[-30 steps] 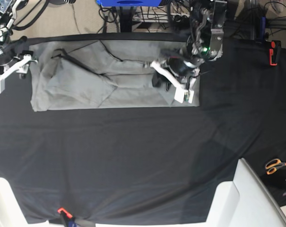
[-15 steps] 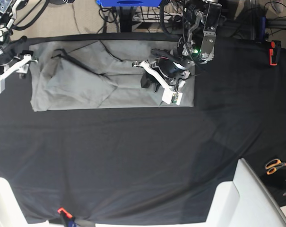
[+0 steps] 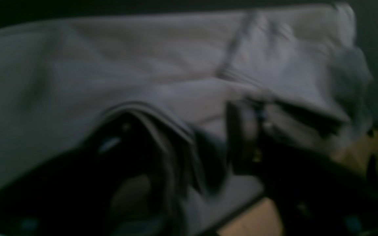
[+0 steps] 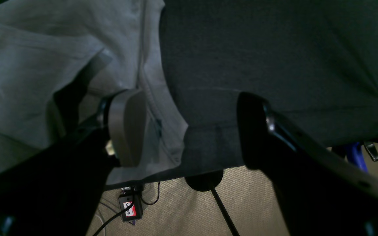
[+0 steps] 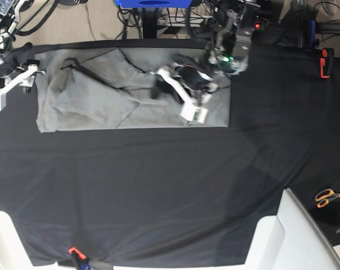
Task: Fold the T-shirt properly
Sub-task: 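Fold the held end with the left gripper over the shirt's middle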
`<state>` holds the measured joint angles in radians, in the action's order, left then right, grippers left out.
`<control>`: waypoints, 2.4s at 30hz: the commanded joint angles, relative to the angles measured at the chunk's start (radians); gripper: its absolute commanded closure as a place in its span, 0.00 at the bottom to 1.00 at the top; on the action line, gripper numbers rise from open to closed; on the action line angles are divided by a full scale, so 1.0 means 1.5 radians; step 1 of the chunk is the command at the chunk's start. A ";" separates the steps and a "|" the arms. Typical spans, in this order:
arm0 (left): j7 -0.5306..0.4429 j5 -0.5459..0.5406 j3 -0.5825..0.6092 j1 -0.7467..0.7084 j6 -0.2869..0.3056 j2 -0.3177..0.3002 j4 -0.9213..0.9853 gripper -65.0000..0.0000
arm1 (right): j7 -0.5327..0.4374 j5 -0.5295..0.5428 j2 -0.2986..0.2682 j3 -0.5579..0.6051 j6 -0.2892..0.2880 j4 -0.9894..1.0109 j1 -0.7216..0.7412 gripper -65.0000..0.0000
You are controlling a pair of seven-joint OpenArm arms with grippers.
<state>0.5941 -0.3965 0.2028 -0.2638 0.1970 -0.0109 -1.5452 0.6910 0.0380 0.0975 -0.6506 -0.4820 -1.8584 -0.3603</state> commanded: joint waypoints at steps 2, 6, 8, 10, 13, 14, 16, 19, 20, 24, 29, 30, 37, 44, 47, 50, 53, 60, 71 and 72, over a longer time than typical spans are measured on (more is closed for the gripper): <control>-0.009 -0.007 0.034 0.009 0.009 0.007 -0.016 0.31 | -0.012 0.005 -0.005 -0.003 0.001 -0.010 0.001 0.37; -0.009 -0.009 0.097 0.050 0.009 0.002 -0.003 0.23 | -0.012 0.005 -0.004 -0.003 0.001 -0.002 0.001 0.37; -0.009 -0.011 0.112 0.073 0.009 0.003 0.009 0.23 | -0.012 0.005 -0.005 -0.003 0.001 0.011 0.003 0.37; -0.009 -0.011 0.133 0.092 0.009 0.003 0.010 0.23 | -0.012 0.005 -0.005 -0.003 0.001 0.015 0.003 0.37; -0.008 -0.011 0.166 0.114 0.008 0.003 0.002 0.23 | -0.012 0.005 -0.005 -0.003 0.001 0.023 0.003 0.37; -0.008 -0.011 0.174 0.119 0.008 0.003 0.001 0.23 | -0.013 0.005 -0.006 -0.003 0.001 0.023 0.004 0.37; 0.009 -0.010 0.178 0.123 0.008 0.002 -0.005 0.24 | -0.013 0.005 -0.006 -0.003 0.001 0.020 0.004 0.37; 0.060 -0.006 0.176 0.121 0.008 -0.009 -0.036 0.24 | -0.015 0.005 -0.006 -0.003 0.001 0.018 0.004 0.37; 0.069 -0.006 0.175 0.117 0.008 -0.027 -0.051 0.24 | -0.017 0.006 -0.006 -0.003 0.001 0.017 0.004 0.37; 0.073 -0.007 0.166 0.079 0.006 -0.110 -0.115 0.30 | -0.017 0.006 -0.005 -0.003 -0.054 -0.002 0.004 0.38; 0.073 -0.006 0.090 -0.001 -0.023 -0.165 -0.153 0.94 | -0.015 0.007 -0.002 -0.002 -0.106 -0.012 0.005 0.38; 0.073 -0.006 0.072 -0.015 -0.025 -0.170 -0.154 1.00 | -0.014 0.007 -0.001 -0.002 -0.125 -0.012 0.006 0.38; 0.072 -0.005 0.016 -0.043 -0.025 -0.177 -0.130 1.00 | -0.013 0.007 0.000 -0.002 -0.144 -0.008 0.015 0.38; 0.072 0.041 0.014 -0.042 -0.025 -0.181 -0.126 1.00 | -0.013 0.007 -0.003 -0.003 -0.144 -0.006 0.018 0.38; 0.071 0.109 0.010 -0.053 -0.025 -0.178 -0.128 1.00 | -0.012 0.007 -0.001 -0.002 -0.144 -0.006 0.015 0.38; 0.071 0.136 -0.034 -0.062 -0.025 -0.178 -0.146 1.00 | 0.023 0.008 -0.003 0.041 -0.144 -0.008 0.001 0.38; 0.071 0.135 -0.137 -0.075 -0.022 -0.178 -0.145 1.00 | 0.096 0.008 -0.003 0.107 -0.144 -0.016 -0.010 0.38; 0.071 0.136 -0.340 -0.115 0.053 -0.183 -0.145 1.00 | 0.131 0.008 -0.028 0.317 -0.144 -0.020 -0.030 0.38; -0.128 0.143 -0.561 -0.149 0.198 -0.195 0.083 1.00 | 0.128 0.007 -0.001 0.499 -0.144 0.083 0.002 0.38; -0.139 0.143 -0.566 -0.150 0.202 -0.196 0.099 1.00 | 0.128 0.007 0.000 0.499 -0.144 0.097 0.003 0.38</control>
<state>0.4099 -0.1719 -0.6407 -0.4908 0.5014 -0.2874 -1.3792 0.8921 0.0338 0.0940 0.0944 -0.6903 -1.6985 -0.3523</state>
